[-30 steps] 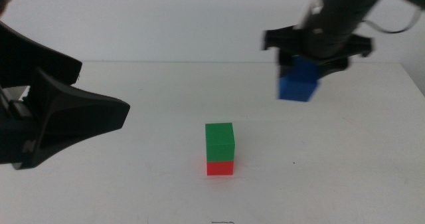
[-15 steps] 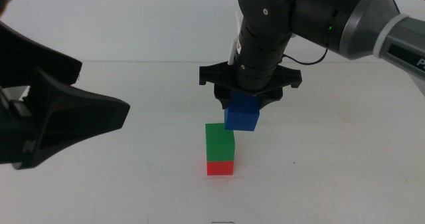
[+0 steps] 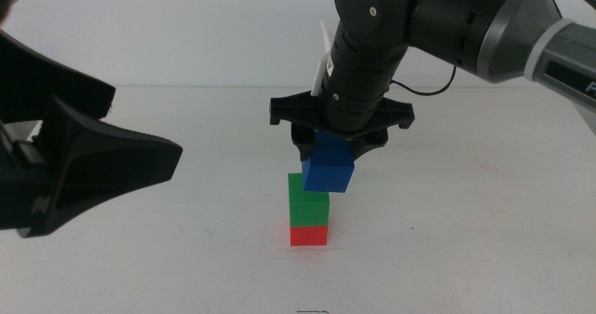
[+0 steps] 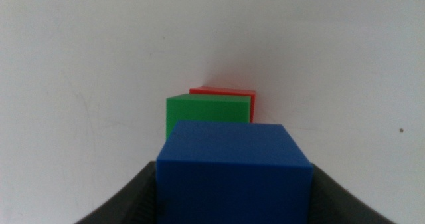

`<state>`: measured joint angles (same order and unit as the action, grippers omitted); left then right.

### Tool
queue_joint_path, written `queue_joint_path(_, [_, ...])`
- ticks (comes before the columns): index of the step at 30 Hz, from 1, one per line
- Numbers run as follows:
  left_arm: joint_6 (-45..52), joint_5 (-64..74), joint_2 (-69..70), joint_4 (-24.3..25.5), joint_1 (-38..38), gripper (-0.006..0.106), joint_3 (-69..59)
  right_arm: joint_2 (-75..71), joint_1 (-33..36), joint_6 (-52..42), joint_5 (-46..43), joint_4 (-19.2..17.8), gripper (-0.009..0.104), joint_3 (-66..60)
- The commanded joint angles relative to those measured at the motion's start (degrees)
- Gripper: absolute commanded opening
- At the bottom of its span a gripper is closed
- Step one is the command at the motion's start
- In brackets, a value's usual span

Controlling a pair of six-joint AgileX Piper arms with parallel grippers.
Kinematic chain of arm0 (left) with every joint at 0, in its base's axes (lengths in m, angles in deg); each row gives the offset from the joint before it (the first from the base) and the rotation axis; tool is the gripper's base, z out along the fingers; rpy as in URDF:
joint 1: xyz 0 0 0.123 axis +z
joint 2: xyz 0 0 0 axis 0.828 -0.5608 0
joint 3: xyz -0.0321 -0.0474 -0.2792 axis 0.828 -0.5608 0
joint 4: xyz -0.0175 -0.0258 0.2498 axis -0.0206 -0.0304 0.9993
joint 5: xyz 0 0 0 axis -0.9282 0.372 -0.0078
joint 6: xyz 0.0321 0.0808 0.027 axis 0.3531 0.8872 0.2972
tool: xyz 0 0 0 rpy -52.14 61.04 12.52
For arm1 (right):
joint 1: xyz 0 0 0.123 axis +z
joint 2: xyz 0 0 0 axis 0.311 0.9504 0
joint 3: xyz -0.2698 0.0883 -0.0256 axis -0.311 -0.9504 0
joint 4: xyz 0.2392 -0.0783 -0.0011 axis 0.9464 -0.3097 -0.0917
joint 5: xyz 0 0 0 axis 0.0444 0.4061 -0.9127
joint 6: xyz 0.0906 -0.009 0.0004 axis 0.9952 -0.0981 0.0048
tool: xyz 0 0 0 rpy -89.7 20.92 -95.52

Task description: Stack red cubes first, then green, then blue cubes in a specific spot.

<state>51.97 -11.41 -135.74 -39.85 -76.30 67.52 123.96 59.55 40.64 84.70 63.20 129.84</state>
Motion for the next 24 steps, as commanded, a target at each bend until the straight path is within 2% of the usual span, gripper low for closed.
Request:
queue_joint_path(1, [-0.11,-3.14,0.24,-2.07,-0.06,0.09,1.14,-3.8,-0.01,-3.52,3.43,-0.46,-0.001,1.99])
queue_joint_path(5, [-0.16,-3.14,0.24,-2.07,-0.06,0.09,1.14,-3.8,0.18,-6.78,3.43,-2.11,-0.001,1.99])
queue_joint_path(8, [-0.16,-3.14,0.24,-2.07,-0.06,0.09,1.14,-3.23,1.38,-5.63,3.43,-3.99,-0.001,2.04])
queue_joint_path(24, [-0.11,-3.14,0.24,-2.07,-0.06,0.09,1.14,0.79,2.51,-1.4,3.48,-3.42,-0.001,6.8])
